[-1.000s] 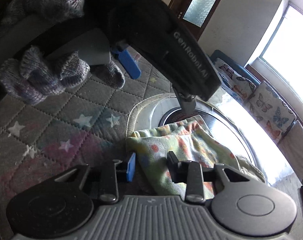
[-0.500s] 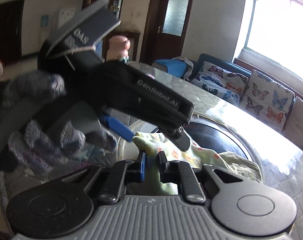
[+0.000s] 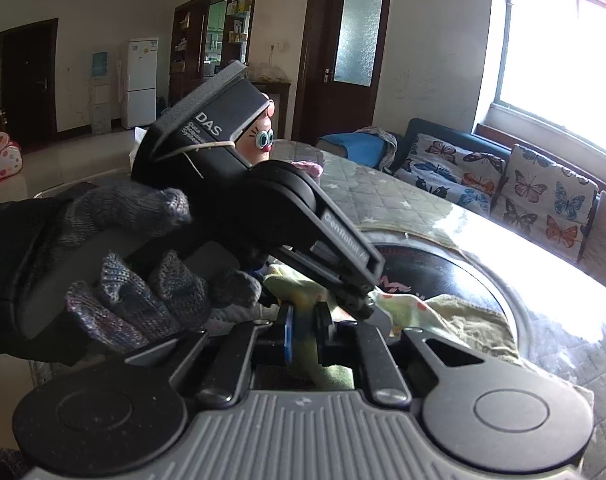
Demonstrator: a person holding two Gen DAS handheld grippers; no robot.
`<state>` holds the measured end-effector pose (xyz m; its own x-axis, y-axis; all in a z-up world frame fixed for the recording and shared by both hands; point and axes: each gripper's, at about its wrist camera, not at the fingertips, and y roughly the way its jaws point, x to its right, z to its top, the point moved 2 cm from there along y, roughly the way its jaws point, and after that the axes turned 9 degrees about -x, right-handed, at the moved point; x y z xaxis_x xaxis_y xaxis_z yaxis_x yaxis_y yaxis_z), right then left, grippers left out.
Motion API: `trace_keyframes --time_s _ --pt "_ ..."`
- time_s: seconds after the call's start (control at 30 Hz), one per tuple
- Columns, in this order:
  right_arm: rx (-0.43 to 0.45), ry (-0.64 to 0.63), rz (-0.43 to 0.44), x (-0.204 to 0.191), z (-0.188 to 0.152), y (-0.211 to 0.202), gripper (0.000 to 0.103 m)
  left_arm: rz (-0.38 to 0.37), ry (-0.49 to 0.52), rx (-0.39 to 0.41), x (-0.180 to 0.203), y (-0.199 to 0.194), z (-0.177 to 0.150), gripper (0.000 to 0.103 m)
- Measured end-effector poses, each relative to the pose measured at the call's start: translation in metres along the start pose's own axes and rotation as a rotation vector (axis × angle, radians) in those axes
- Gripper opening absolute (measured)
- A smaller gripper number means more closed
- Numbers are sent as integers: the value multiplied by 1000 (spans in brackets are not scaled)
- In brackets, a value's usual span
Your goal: Fold clothes
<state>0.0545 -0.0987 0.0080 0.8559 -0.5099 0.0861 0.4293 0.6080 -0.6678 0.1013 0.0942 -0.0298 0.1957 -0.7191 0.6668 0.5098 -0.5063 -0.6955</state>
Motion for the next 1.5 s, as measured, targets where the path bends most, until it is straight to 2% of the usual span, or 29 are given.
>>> trace_keyframes --time_s 0.07,0.2,0.37,0.53,0.67,0.83,0.97,1.03,1.07,1.2,1.27,1.33,1.4,1.43,1.47,1.5 --pt "-10 14 26 3 -2 -2 13 17 8 4 -1 0 -1 20" --pt "-15 60 33 16 -10 -10 15 33 6 0 -6 3 -3 19" --pt "-43 165 -61 49 -30 -23 16 29 3 4 -7 4 -6 18" --pt "-108 352 -179 111 -55 -18 16 37 12 7 -6 4 -7 18" --pt "-138 468 -202 149 -78 -13 16 43 22 11 -5 4 -8 18" --pt "-111 571 -253 190 -99 -18 17 47 28 10 -4 4 -9 19" --pt "-103 601 -308 205 -102 -19 42 52 33 10 -3 5 -8 19" --pt "-109 601 -337 210 -103 -17 43 56 37 10 -3 6 -7 19" --pt "-113 606 -348 213 -104 -15 49 58 39 10 -2 6 -7 19" --pt "-104 649 -326 220 -107 -9 52 67 50 8 -1 6 -6 19" --pt "-97 653 -296 217 -105 -9 48 73 57 8 -1 7 -5 19" --pt "-106 641 -302 212 -101 -6 37 82 66 10 0 7 -5 19" --pt "-109 645 -300 210 -99 -5 21 89 73 10 2 7 -5 19" --pt "-108 653 -297 209 -98 -5 19 93 77 9 2 7 -5 19" --pt "-105 661 -295 209 -98 -5 12 99 82 8 3 7 -5 19" --pt "-101 669 -293 209 -98 -6 11 107 89 9 5 7 -5 19"
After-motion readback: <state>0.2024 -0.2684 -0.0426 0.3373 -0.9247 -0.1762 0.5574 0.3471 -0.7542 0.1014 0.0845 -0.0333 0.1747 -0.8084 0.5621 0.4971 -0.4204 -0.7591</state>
